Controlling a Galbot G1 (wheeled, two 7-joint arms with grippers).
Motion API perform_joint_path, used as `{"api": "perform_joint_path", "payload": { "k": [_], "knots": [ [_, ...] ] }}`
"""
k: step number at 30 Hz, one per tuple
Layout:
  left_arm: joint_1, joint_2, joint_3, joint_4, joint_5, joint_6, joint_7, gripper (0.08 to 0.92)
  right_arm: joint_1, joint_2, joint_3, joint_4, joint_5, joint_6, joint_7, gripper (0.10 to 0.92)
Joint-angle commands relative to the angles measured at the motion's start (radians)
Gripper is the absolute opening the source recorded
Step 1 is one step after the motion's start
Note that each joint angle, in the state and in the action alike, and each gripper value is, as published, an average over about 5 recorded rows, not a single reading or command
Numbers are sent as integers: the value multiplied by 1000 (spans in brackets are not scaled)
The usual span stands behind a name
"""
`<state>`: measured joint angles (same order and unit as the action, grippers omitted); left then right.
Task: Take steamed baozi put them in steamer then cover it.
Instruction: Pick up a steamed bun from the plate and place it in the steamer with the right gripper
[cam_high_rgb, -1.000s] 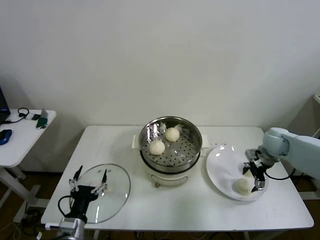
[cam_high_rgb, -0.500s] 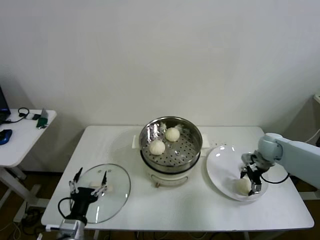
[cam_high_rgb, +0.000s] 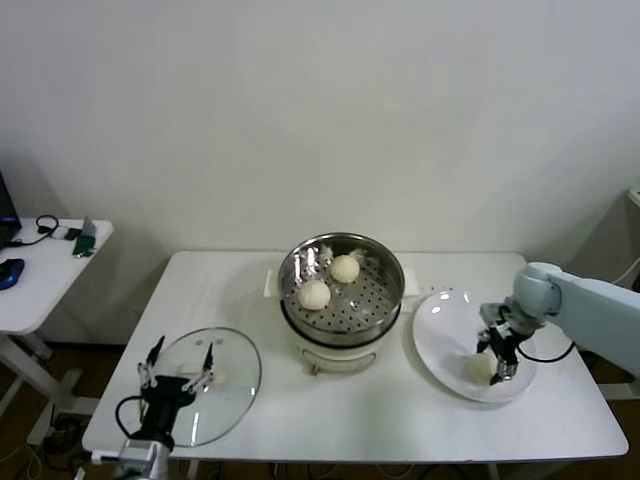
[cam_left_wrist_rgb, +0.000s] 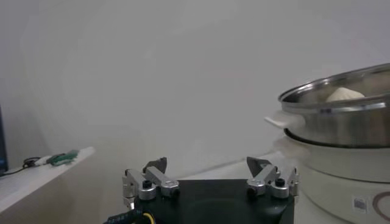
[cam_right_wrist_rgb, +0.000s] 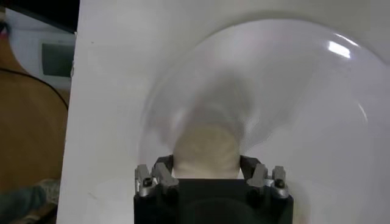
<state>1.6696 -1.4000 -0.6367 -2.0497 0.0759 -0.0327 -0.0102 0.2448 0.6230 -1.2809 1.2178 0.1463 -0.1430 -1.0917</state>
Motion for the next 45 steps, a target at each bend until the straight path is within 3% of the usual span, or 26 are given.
{"api": "perform_joint_path", "payload": {
  "k": [1, 15, 33, 45],
  "knots": [
    [-3, 3, 6, 0, 1, -1, 0, 823, 327, 38, -183, 14, 39, 121, -33, 704],
    [-9, 7, 22, 6, 6, -3, 1, 823, 861, 377, -457, 117, 114, 495, -111, 704],
    [4, 11, 28, 28, -17, -15, 7, 823, 422, 717, -164, 68, -260, 615, -128, 704],
    [2, 16, 17, 41, -29, -16, 6, 823, 329, 748, -182, 62, -293, 640, -129, 712]
  ]
}}
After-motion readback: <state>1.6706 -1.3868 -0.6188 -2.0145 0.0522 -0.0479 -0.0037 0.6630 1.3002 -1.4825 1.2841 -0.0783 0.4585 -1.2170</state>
